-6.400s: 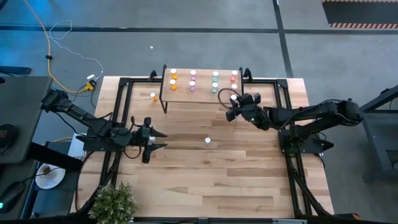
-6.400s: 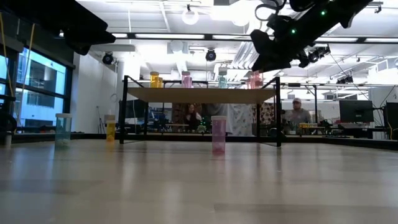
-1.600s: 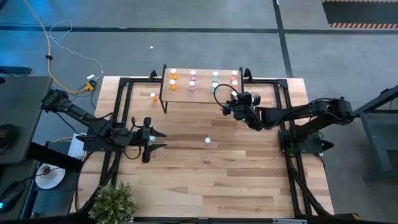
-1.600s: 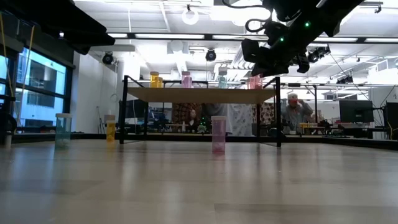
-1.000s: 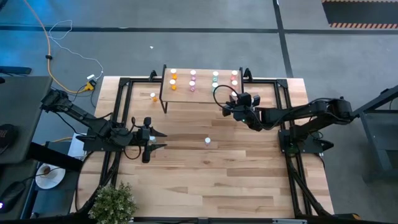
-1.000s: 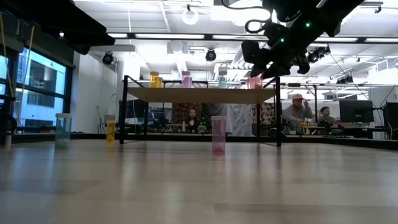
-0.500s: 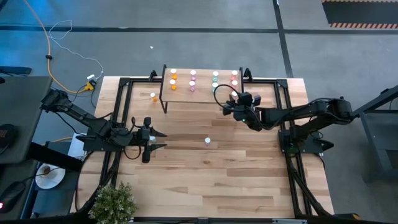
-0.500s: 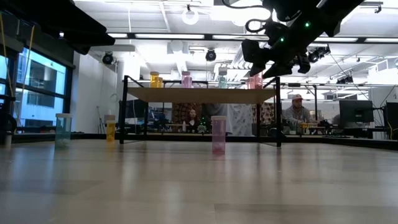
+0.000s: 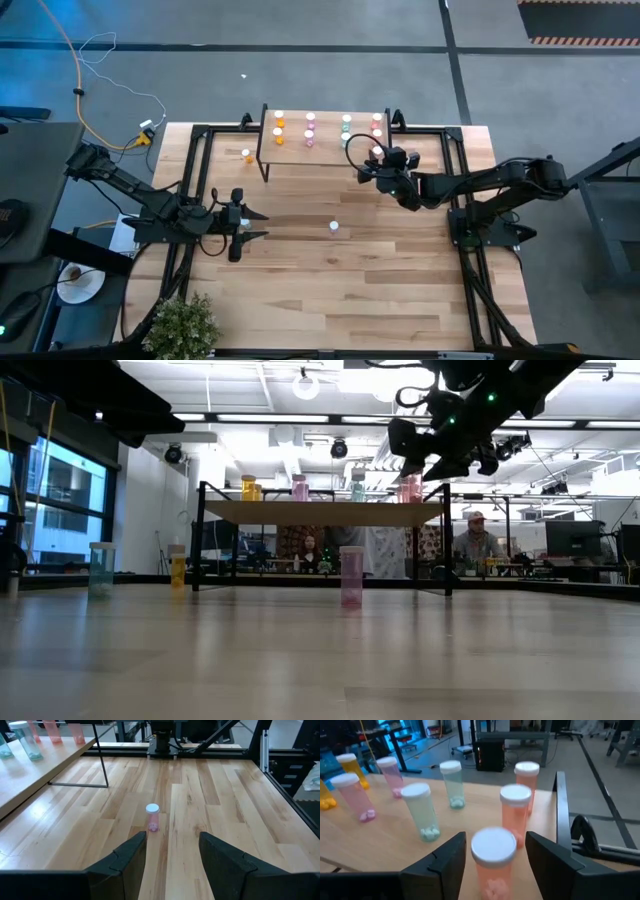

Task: Pick and place medicine bottles onto shelf by color
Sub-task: Put the green pill bottle on the shelf aligned with the other green pill bottles

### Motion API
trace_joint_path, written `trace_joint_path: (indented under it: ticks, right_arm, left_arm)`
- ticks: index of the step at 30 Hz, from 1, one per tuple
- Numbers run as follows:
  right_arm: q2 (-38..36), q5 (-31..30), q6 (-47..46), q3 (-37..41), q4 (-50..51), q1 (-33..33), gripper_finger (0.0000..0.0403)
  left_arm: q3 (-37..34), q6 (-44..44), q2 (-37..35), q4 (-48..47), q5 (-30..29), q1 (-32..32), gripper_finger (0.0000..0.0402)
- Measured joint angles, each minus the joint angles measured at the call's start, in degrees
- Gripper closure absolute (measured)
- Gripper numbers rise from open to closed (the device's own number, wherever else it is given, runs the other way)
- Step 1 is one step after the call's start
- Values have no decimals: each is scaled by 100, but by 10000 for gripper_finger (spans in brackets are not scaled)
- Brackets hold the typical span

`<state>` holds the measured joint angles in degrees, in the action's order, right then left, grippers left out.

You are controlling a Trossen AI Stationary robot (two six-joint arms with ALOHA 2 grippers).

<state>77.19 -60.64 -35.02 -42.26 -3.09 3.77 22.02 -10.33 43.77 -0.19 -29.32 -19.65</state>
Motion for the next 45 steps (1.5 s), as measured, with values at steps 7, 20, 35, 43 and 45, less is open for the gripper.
trace_joint_path:
  ticks: [7,20,35,43,45]
  right_arm:
    - [-2,-89,592,0,-620,0,205]
    - [-129,-340,1550,0,-1349,0,205]
    - [-1298,111,2500,0,-966,-462,205]
    - [-1694,118,2057,0,-148,-1021,205]
    - [-1703,119,1854,0,49,-1156,205]
  left_arm:
    - [0,0,0,0,0,-1,229]
    - [2,0,0,0,-2,1,229]
    - [109,-22,-17,-217,28,6,229]
    - [1119,-574,-26,-2227,49,6,229]
    - [1344,-766,-26,-2825,152,7,229]
